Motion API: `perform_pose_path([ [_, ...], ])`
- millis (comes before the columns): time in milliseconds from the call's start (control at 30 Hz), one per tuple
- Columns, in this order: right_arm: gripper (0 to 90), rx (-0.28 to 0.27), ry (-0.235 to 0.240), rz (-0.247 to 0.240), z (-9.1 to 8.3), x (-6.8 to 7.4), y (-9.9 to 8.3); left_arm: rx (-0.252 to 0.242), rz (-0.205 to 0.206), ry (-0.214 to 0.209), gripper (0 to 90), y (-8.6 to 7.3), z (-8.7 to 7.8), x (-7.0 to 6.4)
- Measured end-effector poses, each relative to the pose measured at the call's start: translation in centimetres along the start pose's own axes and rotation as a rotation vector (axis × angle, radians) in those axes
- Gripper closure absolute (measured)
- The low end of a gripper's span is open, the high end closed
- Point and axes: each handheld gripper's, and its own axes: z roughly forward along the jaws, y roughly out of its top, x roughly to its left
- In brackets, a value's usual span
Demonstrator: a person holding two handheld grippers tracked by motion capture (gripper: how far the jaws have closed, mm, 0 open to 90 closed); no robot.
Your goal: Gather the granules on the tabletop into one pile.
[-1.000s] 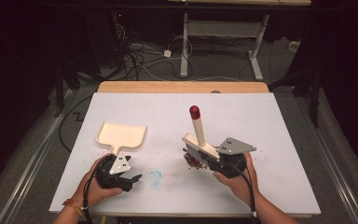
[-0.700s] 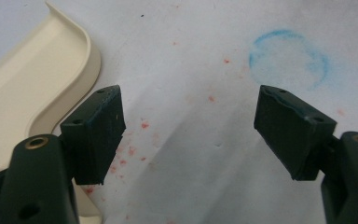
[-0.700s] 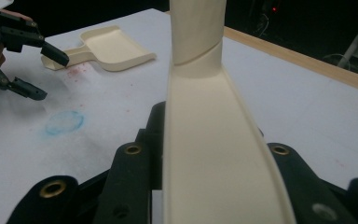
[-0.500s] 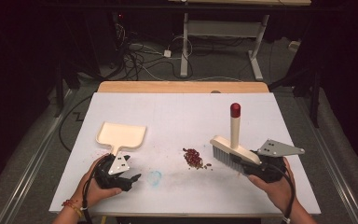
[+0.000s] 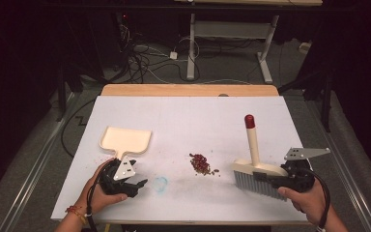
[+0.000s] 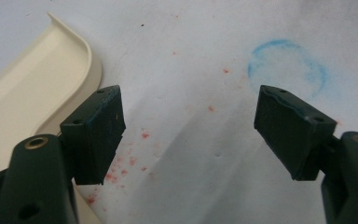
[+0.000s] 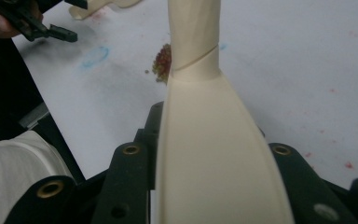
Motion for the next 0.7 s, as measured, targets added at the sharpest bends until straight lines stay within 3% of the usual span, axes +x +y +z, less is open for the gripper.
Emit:
perform_pose_path([
  [233, 66.4, 0.036, -0.002, 0.106, 1.8, -4.1, 0.8, -0.003, 0.004, -0.008, 23.4, 0.1, 0.0, -0.1],
  [367, 63.4, 0.080, -0.016, 0.122, 2.8, -6.0, 1.3, -0.002, 0.003, -0.013, 23.4, 0.0, 0.0, -0.1],
  [500, 57.7, 0.066, -0.027, 0.140, 3.2, -7.3, 1.9, -0.002, 0.004, -0.012, 23.4, 0.0, 0.0, -0.2],
  [533, 54.3, 0.063, -0.044, 0.144, 3.3, -7.6, 2.0, -0.001, 0.005, -0.014, 23.4, 0.0, 0.0, -0.2],
  [600, 45.2, 0.057, -0.123, 0.153, 3.2, -8.1, 2.3, 0.002, 0.007, -0.015, 23.3, 0.0, 0.0, -0.3],
  [700, 36.4, 0.088, -0.204, 0.187, 3.2, -9.0, 2.0, 0.002, 0.009, -0.019, 23.0, 0.0, 0.0, -0.3],
])
